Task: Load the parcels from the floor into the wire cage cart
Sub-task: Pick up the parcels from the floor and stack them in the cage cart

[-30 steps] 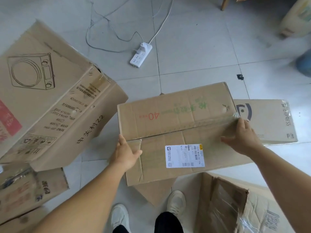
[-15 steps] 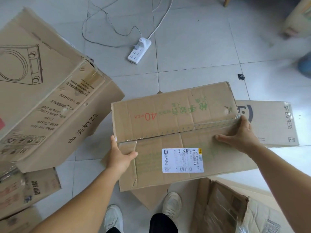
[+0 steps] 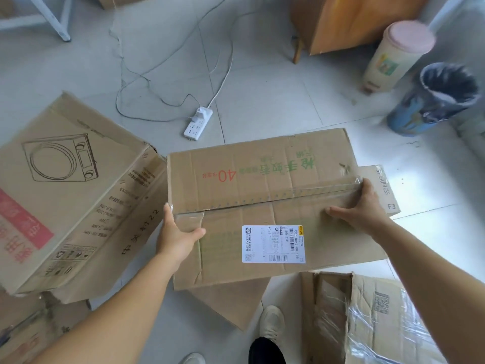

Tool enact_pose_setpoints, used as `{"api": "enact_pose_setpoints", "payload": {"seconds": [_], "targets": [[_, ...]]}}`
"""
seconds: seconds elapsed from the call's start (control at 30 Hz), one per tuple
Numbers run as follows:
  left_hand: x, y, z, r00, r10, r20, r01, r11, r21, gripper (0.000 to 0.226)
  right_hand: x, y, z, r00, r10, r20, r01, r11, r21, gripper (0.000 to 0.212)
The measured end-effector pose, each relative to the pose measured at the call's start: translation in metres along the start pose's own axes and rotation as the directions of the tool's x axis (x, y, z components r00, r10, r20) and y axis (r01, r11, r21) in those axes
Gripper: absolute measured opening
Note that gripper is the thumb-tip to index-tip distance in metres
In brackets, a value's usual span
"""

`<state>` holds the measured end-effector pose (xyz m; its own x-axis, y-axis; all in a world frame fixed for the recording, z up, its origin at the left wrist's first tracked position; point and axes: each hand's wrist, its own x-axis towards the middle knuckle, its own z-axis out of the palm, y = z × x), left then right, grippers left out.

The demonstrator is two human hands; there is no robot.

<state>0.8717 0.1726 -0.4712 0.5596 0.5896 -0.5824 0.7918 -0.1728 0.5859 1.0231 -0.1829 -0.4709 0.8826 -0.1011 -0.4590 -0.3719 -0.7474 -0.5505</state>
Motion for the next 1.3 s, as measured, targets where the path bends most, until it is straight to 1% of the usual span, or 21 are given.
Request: {"api": "enact_pose_setpoints", "payload": {"seconds": [0.13, 0.2, 0.3, 0.33, 0.47, 0.6, 0.73, 0.87, 0.97, 1.1, 1.2, 1.3], "targets": [[-0.025, 0.03, -0.037, 0.992, 0.122, 0.029, -0.121, 0.992, -0.047, 0.108, -0.061, -0.015, -0.026, 0.995, 0.028, -0.094, -0.023, 0.998, 0.056, 0.114], [-0.04, 0.043, -0.056, 0.981, 0.187, 0.043, -0.186, 0.982, -0.027, 0.108, -0.095, -0.02, -0.039, 0.989, 0.051, -0.141, -0.038, 0.995, 0.091, 0.115], [-0.063, 0.058, -0.081, 0.957, 0.28, 0.069, -0.28, 0.96, -0.018, 0.108, -0.148, -0.026, -0.059, 0.974, 0.071, -0.214, -0.044, 0.991, 0.127, 0.097], [-0.072, 0.063, -0.089, 0.946, 0.315, 0.078, -0.315, 0.949, -0.015, 0.108, -0.166, -0.027, -0.066, 0.968, 0.082, -0.237, -0.049, 0.989, 0.141, 0.095], [-0.112, 0.078, -0.115, 0.892, 0.433, 0.128, -0.437, 0.9, -0.002, 0.108, -0.242, -0.029, -0.093, 0.93, 0.123, -0.347, -0.054, 0.978, 0.204, 0.106], [-0.158, 0.093, -0.131, 0.836, 0.52, 0.175, -0.529, 0.849, 0.006, 0.109, -0.314, -0.021, -0.119, 0.875, 0.146, -0.461, -0.05, 0.976, 0.213, 0.095], [-0.199, 0.104, -0.136, 0.778, 0.593, 0.208, -0.607, 0.795, 0.003, 0.111, -0.374, -0.009, -0.139, 0.826, 0.192, -0.531, -0.084, 0.972, 0.22, 0.096], [-0.246, 0.114, -0.132, 0.696, 0.665, 0.27, -0.688, 0.726, -0.014, 0.11, -0.444, 0.012, -0.156, 0.754, 0.276, -0.595, -0.129, 0.952, 0.279, 0.098], [-0.285, 0.116, -0.125, 0.62, 0.719, 0.315, -0.754, 0.656, -0.013, 0.109, -0.498, 0.032, -0.164, 0.695, 0.351, -0.627, -0.166, 0.928, 0.334, 0.102], [-0.342, 0.106, -0.114, 0.519, 0.767, 0.376, -0.815, 0.577, -0.052, 0.107, -0.573, 0.058, -0.169, 0.615, 0.393, -0.684, -0.168, 0.912, 0.374, 0.099], [-0.382, 0.094, -0.109, 0.451, 0.784, 0.427, -0.843, 0.531, -0.085, 0.108, -0.631, 0.078, -0.169, 0.557, 0.432, -0.709, -0.178, 0.896, 0.406, 0.106], [-0.424, 0.079, -0.105, 0.371, 0.791, 0.486, -0.868, 0.482, -0.121, 0.108, -0.694, 0.096, -0.164, 0.483, 0.475, -0.735, -0.182, 0.876, 0.447, 0.098]]}}
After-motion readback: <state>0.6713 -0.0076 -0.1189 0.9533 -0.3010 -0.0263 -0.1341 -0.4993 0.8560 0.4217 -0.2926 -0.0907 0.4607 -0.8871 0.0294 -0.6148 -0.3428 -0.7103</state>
